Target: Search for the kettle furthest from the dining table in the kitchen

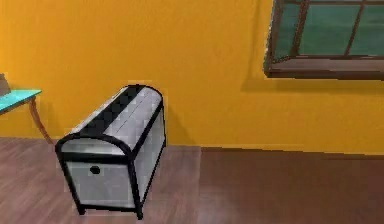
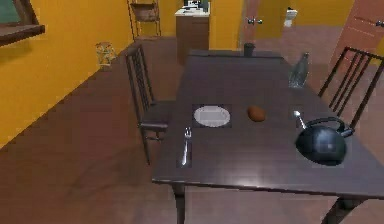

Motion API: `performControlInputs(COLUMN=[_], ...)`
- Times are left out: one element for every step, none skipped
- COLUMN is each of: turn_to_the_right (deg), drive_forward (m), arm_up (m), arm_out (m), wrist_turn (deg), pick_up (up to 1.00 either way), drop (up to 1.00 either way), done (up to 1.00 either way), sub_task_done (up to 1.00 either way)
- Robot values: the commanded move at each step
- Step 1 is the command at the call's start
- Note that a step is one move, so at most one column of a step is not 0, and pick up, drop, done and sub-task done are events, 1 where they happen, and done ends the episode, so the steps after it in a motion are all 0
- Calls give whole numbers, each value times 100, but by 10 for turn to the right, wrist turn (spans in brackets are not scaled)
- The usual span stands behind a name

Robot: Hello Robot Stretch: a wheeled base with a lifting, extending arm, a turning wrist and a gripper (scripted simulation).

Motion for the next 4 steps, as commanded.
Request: performControlInputs(turn_to_the_right=[0,450,210,0], drive_forward=[40,0,0,100], arm_up=[0,0,0,0], arm_out=[0,0,0,0], wrist_turn=[0,0,0,0], pick_up=[0,0,0,0], drop=[0,0,0,0], done=[0,0,0,0], sub_task_done=[0,0,0,0])
